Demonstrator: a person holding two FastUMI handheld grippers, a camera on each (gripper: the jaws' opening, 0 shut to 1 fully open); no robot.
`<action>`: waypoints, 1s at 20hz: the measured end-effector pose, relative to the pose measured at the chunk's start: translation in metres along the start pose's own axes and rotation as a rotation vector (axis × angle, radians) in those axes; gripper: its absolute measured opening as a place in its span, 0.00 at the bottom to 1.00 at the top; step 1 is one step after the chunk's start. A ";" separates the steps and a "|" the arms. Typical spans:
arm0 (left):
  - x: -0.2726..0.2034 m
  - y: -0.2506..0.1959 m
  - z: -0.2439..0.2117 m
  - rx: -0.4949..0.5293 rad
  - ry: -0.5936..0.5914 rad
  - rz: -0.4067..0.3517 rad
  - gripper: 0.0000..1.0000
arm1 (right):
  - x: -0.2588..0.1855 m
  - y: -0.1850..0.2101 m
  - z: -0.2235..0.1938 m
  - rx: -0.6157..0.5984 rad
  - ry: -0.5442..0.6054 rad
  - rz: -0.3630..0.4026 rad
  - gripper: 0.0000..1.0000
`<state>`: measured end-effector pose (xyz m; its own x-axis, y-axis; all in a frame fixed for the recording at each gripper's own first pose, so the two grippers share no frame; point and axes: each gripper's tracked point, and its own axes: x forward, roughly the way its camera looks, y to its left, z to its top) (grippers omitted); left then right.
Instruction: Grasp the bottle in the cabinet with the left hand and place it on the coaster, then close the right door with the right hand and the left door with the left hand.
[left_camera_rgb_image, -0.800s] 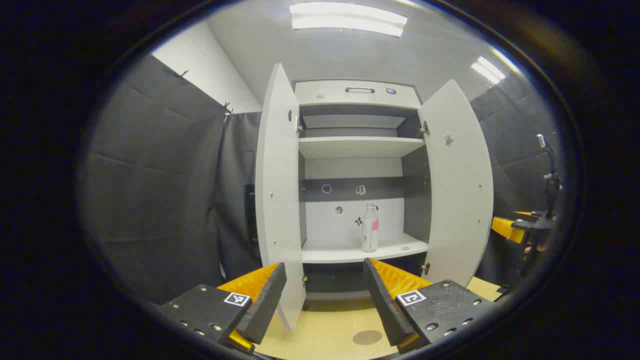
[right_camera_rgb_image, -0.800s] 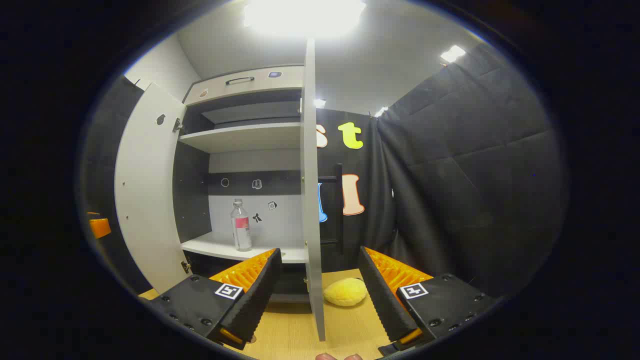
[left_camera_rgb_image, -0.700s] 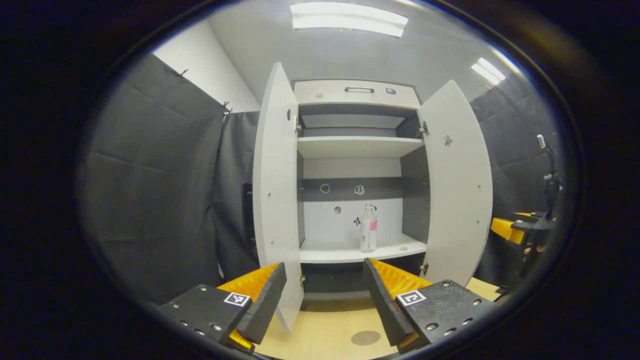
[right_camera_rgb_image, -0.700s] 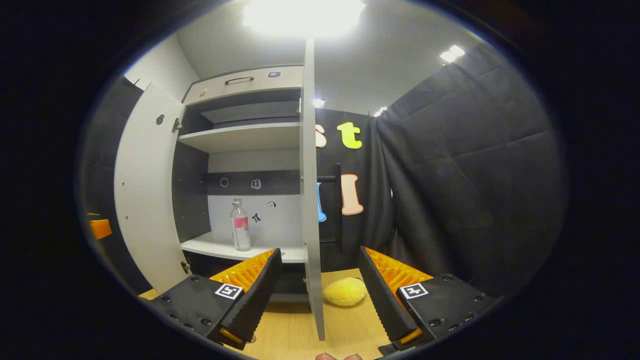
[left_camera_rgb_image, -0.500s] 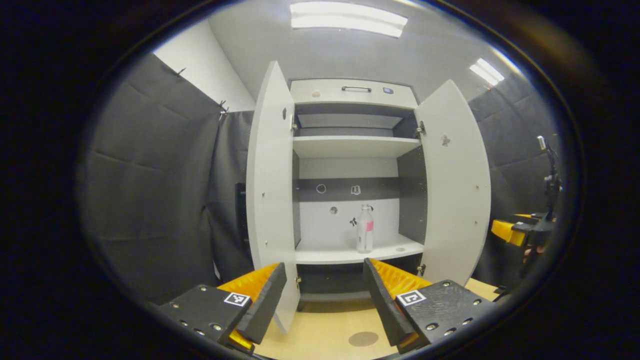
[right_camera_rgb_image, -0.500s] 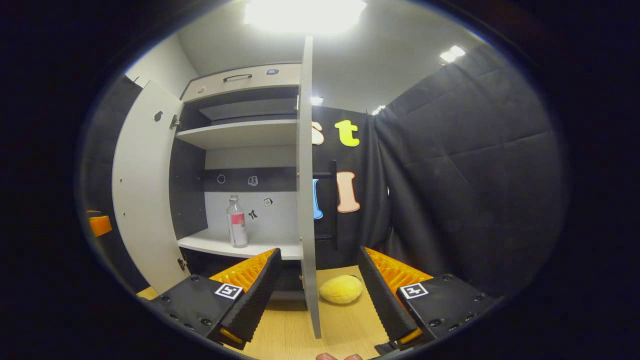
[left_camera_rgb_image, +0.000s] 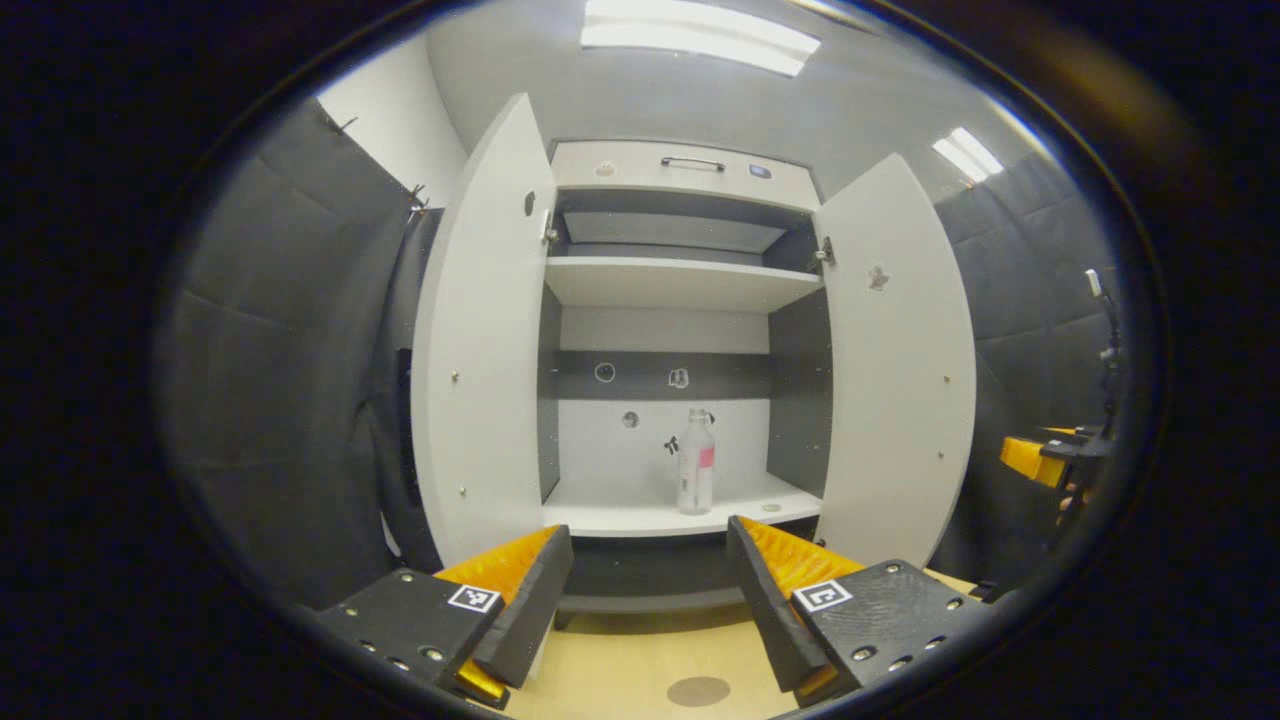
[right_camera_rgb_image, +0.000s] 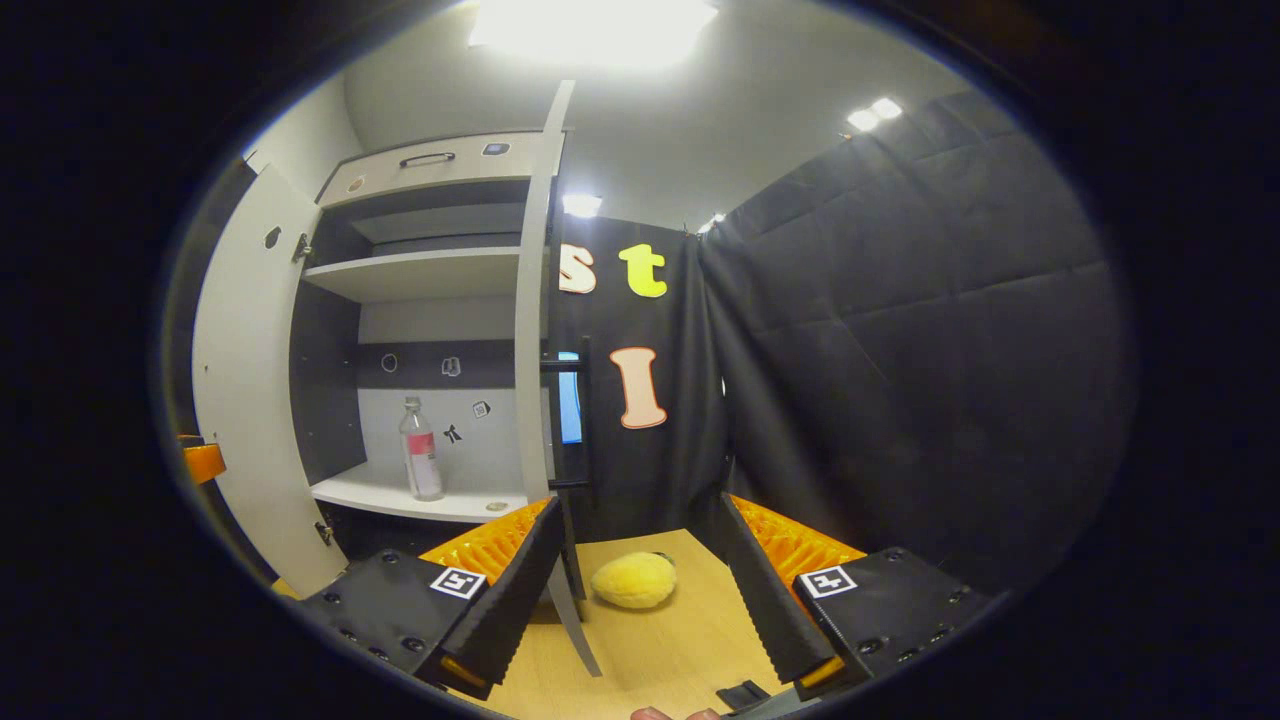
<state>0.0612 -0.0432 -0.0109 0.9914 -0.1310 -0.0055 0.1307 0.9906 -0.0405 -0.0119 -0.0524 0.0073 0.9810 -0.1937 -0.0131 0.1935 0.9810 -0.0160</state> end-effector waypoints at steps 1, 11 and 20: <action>0.008 0.000 -0.003 0.000 0.005 -0.005 0.95 | 0.003 -0.003 0.001 0.000 0.002 -0.013 0.98; 0.106 -0.015 -0.027 0.003 0.055 -0.046 0.95 | 0.046 -0.053 -0.006 0.042 0.012 -0.151 0.98; 0.220 -0.039 -0.009 0.023 0.019 -0.068 0.90 | 0.086 -0.118 -0.010 0.091 -0.011 -0.300 0.96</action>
<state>0.2737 -0.1110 -0.0193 0.9798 -0.1987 -0.0223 0.1983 0.9799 -0.0189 0.0496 -0.1853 -0.0014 0.8800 -0.4749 -0.0106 0.4744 0.8773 0.0724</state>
